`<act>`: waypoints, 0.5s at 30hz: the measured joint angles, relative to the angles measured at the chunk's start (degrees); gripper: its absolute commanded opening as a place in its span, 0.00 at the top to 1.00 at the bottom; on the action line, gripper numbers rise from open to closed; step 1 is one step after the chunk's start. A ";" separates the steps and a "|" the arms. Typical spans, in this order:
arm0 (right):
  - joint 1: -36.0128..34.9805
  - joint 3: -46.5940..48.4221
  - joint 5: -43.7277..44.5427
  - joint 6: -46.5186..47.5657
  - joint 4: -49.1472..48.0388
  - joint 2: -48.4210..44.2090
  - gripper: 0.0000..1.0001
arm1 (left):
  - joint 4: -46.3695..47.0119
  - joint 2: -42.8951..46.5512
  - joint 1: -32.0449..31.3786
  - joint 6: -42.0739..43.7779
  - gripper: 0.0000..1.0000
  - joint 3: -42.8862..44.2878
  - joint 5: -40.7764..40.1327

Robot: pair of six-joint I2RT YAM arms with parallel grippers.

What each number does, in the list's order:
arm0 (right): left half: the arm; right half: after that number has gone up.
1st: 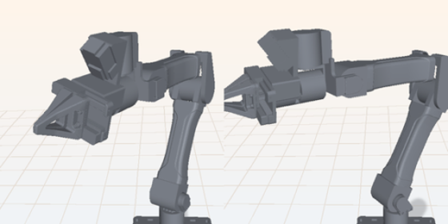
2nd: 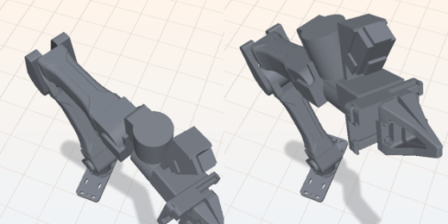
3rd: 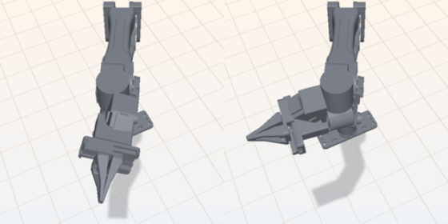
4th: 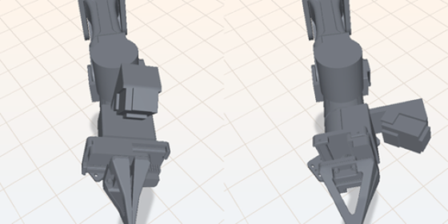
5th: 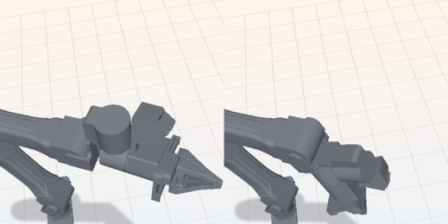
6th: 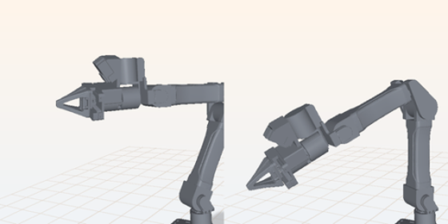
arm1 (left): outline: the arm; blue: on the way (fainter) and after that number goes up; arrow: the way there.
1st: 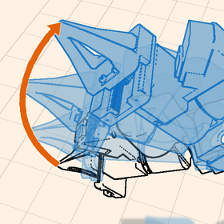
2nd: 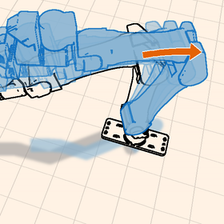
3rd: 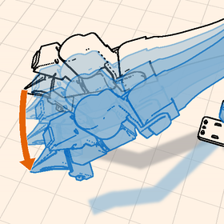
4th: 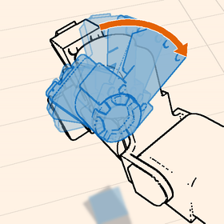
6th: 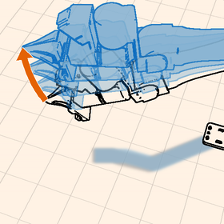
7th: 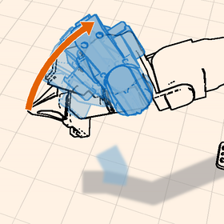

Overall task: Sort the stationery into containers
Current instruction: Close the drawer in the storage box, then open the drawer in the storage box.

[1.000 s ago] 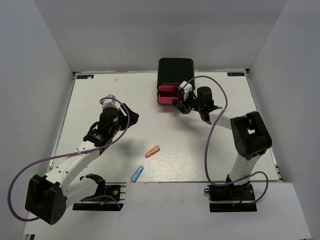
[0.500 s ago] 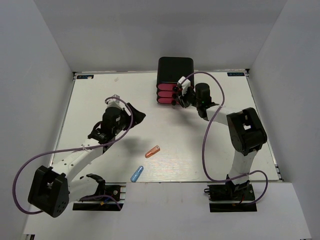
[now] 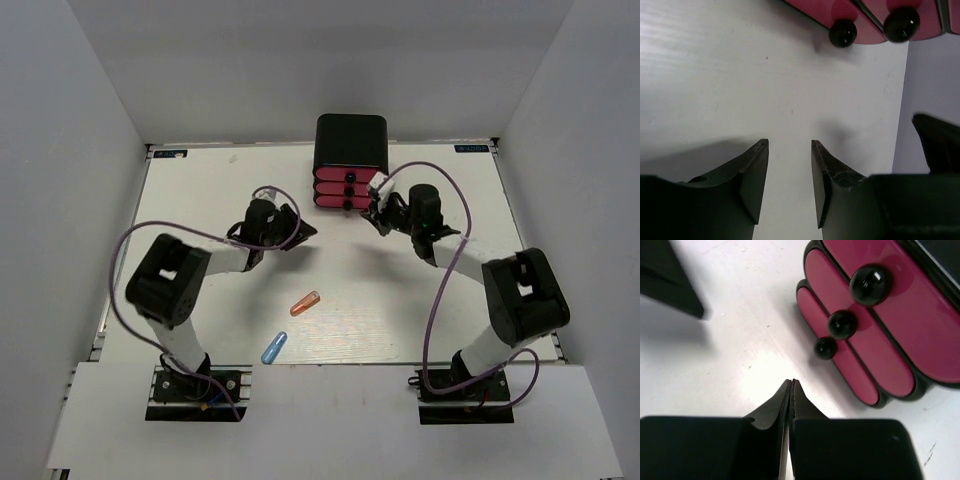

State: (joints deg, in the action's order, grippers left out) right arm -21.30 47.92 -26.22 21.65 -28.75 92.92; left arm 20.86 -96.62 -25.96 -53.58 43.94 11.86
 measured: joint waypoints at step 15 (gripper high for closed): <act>4.55 -8.81 1.05 -3.23 2.10 -9.03 1.00 | 7.63 -28.50 -0.46 -9.46 0.34 25.07 6.62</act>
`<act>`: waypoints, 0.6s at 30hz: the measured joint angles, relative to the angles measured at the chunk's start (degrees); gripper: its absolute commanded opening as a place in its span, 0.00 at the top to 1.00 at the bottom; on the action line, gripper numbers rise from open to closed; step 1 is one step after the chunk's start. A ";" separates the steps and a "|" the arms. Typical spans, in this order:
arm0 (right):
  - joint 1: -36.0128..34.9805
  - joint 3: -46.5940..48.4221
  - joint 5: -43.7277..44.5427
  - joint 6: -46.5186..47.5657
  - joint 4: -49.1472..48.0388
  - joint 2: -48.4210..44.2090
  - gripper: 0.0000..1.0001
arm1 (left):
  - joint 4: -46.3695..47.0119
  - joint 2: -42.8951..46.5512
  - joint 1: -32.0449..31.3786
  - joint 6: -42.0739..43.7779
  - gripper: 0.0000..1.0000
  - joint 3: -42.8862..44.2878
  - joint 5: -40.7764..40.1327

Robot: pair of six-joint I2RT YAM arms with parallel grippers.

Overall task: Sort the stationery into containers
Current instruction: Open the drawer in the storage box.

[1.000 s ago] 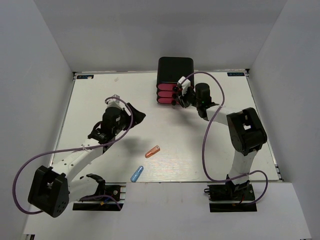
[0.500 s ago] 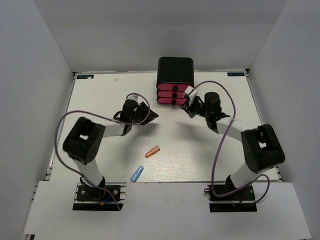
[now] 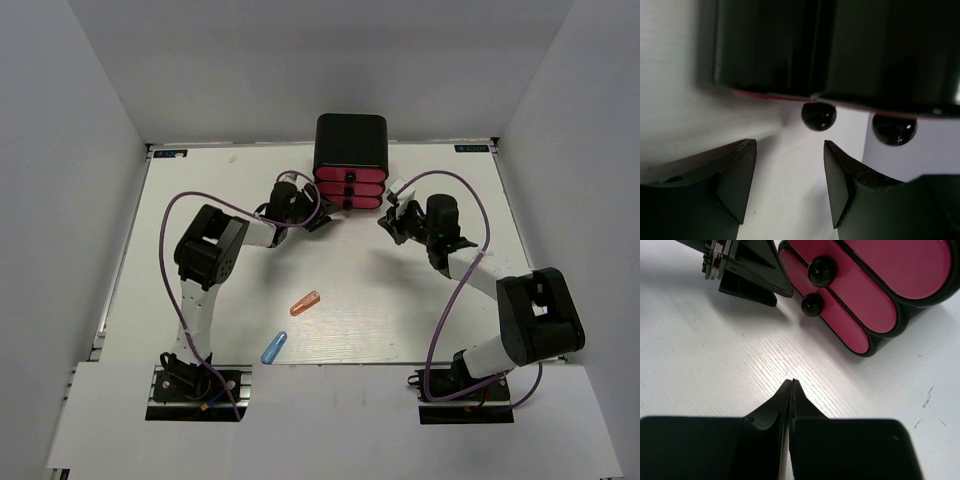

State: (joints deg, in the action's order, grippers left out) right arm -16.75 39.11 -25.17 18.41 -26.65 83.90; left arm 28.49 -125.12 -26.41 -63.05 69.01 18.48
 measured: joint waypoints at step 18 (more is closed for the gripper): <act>3.26 -0.46 -0.07 -1.60 -0.20 -0.09 1.00 | 7.78 -5.64 -1.38 -7.91 0.36 4.63 -2.69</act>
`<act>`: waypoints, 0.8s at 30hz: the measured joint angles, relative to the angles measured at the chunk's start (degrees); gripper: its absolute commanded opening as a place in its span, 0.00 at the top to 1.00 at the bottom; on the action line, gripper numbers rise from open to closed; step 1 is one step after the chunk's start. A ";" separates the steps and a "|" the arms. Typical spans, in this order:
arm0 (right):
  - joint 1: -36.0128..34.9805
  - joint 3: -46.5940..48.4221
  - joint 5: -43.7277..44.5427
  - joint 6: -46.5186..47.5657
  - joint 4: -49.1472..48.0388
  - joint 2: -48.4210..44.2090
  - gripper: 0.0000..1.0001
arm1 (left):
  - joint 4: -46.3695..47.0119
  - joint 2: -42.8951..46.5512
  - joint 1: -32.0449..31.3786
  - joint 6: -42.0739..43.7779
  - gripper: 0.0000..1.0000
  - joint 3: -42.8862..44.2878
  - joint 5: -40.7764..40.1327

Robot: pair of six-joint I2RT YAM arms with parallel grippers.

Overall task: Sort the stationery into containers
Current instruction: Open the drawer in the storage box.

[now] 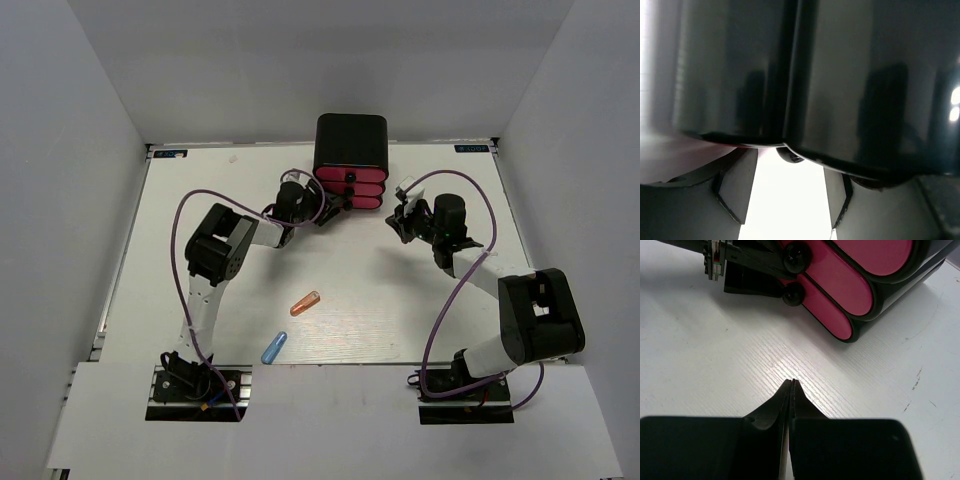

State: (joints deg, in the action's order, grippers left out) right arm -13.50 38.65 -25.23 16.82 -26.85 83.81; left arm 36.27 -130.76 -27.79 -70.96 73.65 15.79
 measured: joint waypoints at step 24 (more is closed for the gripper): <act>0.74 -0.20 -1.25 -0.15 -0.13 -1.20 1.00 | 2.71 -2.34 -4.00 -4.04 0.43 0.92 -4.90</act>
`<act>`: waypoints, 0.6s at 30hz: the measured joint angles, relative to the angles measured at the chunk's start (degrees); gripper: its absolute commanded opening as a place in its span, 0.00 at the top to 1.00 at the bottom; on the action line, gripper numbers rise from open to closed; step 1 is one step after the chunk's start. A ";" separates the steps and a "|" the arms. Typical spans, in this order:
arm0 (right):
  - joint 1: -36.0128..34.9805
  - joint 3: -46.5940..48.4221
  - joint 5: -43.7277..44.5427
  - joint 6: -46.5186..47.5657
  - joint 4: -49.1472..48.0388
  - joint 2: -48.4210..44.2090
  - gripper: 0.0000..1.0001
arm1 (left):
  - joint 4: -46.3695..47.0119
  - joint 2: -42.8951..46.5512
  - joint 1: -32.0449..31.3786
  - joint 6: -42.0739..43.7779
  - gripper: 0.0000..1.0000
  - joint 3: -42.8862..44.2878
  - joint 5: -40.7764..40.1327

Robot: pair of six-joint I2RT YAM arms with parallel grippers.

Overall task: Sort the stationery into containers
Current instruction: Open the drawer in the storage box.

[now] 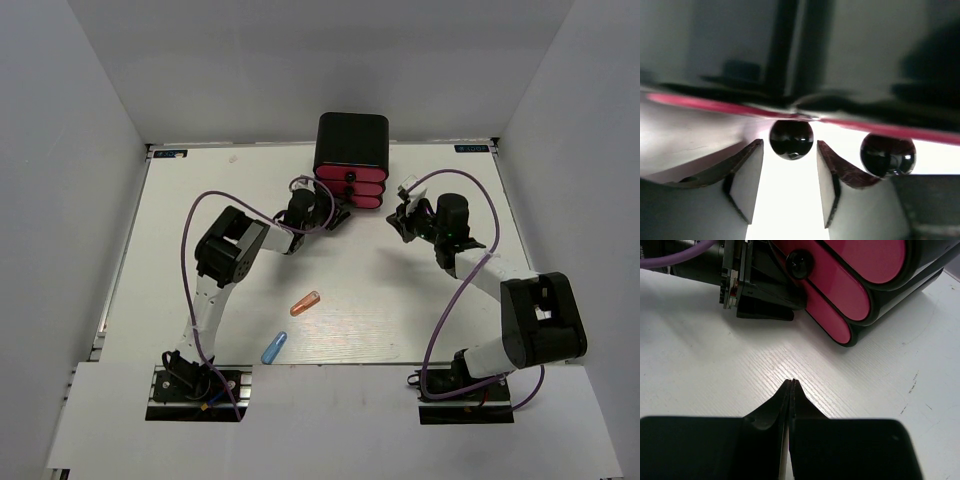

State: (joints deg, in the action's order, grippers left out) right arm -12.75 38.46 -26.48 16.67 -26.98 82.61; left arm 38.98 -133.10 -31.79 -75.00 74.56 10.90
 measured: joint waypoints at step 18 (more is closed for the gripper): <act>0.37 -0.76 -0.72 0.02 0.04 -0.20 1.00 | 0.55 0.46 -1.05 -0.50 0.46 -1.11 -8.24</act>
State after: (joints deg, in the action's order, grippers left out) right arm -12.38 37.69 -27.20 16.69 -26.94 82.41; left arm 39.53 -132.64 -32.84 -75.50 73.45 2.66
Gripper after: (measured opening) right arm 0.009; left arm 0.561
